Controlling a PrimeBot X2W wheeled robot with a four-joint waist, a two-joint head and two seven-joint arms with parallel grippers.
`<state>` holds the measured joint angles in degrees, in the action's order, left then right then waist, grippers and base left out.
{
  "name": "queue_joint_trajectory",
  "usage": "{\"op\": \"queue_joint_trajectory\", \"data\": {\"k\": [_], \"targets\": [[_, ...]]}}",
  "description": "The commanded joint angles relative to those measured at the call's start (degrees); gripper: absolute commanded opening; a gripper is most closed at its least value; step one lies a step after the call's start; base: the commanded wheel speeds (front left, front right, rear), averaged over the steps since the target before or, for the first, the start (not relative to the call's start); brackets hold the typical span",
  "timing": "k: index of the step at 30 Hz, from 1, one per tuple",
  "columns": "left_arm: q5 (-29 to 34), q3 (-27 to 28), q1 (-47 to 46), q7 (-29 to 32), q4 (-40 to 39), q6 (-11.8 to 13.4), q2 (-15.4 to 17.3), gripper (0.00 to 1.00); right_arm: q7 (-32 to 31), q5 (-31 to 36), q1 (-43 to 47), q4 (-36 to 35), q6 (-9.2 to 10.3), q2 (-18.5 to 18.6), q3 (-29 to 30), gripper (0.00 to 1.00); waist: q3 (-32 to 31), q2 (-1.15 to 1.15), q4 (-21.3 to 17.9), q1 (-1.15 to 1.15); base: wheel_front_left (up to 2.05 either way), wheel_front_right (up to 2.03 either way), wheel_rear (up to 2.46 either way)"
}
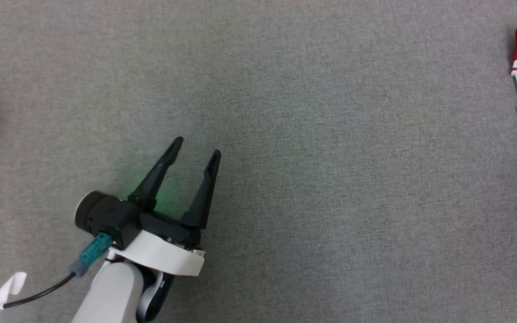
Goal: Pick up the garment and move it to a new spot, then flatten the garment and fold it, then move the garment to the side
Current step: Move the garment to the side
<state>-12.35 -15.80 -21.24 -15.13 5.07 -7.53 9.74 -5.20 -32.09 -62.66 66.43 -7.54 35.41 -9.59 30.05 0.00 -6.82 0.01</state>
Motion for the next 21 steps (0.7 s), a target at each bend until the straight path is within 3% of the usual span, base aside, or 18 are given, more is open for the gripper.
{"op": "queue_joint_trajectory", "data": {"k": [1, 7, 10, 16, 21], "targets": [[-0.67, 0.24, -0.34, 0.01, 0.2, 0.08, -0.07, 1.0, 1.07, 1.32, -1.01, 1.24, 0.12, -0.76, -0.15, 1.0, -0.82, 0.0, 0.21, -0.01, 0.0, 0.0, 0.0], [-0.82, 1.25, 0.93, 0.01, 0.71, 0.08, -1.04, 1.0, 8.07, 7.68, -2.78, 3.53, 0.12, -0.72, -1.26, 1.0, -5.08, 0.0, 0.6, -0.01, 0.0, 0.0, 0.0], [-0.98, 2.37, 2.04, 0.01, 1.1, 0.08, -1.76, 1.0, 10.72, 9.65, -3.09, 2.8, 0.12, -3.33, -2.19, 1.0, -8.61, 0.0, 0.76, -0.01, 0.0, 0.0, 0.0], [-0.7, 5.82, 5.16, 0.01, 1.74, 0.27, -2.88, 1.0, 14.47, 8.48, 0.87, -3.2, 0.12, -7.37, -4.93, 1.0, -16.62, 0.0, 1.47, -0.01, 0.0, 0.0, 0.0], [0.37, 9.51, 8.12, 0.01, 2.5, 1.31, -3.18, 1.0, 15.21, 5.17, 6.88, -12.42, 0.12, -8.81, -7.91, 1.0, -22.83, 0.0, 2.16, -0.01, 0.0, 0.0, 0.0]]}}
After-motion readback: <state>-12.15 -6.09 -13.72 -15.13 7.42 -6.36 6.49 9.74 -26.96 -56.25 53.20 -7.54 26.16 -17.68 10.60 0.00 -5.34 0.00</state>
